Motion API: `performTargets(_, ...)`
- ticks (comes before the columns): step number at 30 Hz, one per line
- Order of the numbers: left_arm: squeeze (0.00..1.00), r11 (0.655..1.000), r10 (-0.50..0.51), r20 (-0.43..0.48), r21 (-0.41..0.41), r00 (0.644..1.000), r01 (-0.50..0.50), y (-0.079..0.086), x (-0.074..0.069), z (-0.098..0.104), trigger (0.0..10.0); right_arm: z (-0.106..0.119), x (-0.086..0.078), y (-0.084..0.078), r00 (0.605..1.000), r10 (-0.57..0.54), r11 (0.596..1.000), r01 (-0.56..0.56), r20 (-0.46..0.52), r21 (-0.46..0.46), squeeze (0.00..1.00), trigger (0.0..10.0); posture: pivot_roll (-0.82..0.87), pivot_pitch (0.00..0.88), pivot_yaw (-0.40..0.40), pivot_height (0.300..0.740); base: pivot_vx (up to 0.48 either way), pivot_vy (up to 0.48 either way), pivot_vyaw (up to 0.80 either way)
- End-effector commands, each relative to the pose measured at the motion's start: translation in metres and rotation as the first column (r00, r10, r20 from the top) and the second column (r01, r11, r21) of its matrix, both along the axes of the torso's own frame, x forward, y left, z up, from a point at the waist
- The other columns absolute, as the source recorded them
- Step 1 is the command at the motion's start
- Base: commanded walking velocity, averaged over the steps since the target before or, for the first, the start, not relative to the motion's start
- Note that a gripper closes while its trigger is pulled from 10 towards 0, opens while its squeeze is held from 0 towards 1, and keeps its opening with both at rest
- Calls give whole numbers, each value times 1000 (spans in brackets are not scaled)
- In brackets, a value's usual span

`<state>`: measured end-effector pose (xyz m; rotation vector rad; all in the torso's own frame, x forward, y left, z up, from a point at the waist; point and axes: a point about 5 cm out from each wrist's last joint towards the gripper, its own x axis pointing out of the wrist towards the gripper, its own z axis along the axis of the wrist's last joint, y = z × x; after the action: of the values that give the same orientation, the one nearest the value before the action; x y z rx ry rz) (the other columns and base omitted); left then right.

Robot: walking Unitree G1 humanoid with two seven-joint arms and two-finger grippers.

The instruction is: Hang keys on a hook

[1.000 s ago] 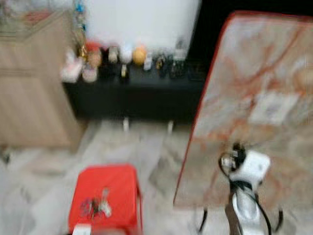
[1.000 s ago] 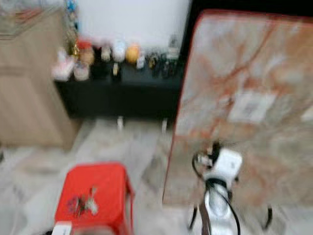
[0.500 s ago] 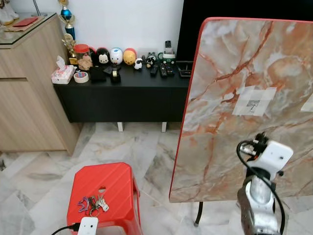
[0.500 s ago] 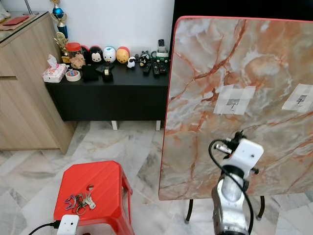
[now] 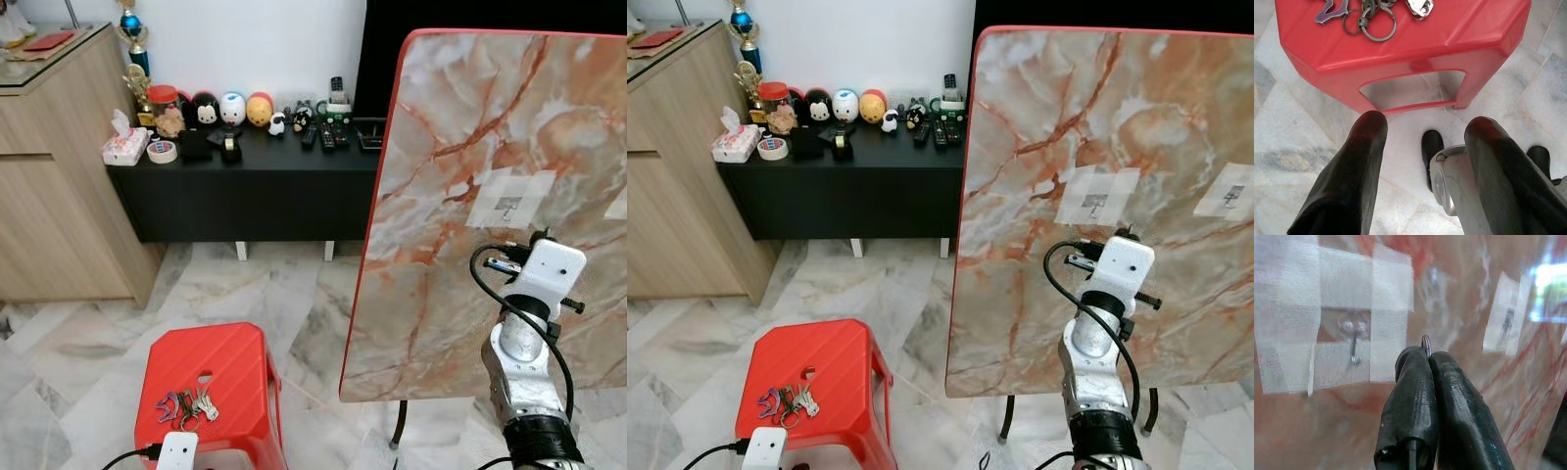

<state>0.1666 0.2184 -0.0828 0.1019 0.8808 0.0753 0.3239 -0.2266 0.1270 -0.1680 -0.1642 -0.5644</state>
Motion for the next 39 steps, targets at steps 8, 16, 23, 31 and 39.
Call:
performTargets(8,0,1000,-6,-17,0,1000,6,-2,-1,-1,10000,11,17,13,998,66,988,-69,-22,-139,0,10000,-13,0,-55,740,0,0,0)
performTargets(16,0,1000,-8,-11,-3,1000,8,-3,0,-1,10000,7,18,15,998,35,984,-44,-54,-173,0,10000,-16,0,-56,740,0,0,0)
performTargets(23,0,1000,-7,-9,-3,1000,7,-4,-1,-1,10000,7,10,14,1000,-14,991,15,7,-133,0,10000,-14,0,-60,740,0,0,0)
performTargets(31,0,1000,-11,-10,-6,1000,11,-6,-2,-2,10000,0,3,23,1000,-7,994,8,10,-113,0,10000,-17,0,-61,740,0,0,0)
performTargets(39,0,1000,-8,-9,-5,1000,8,-6,-2,-2,10000,-8,6,9,993,-83,989,72,-81,-128,0,10000,-14,0,-64,740,0,0,0)
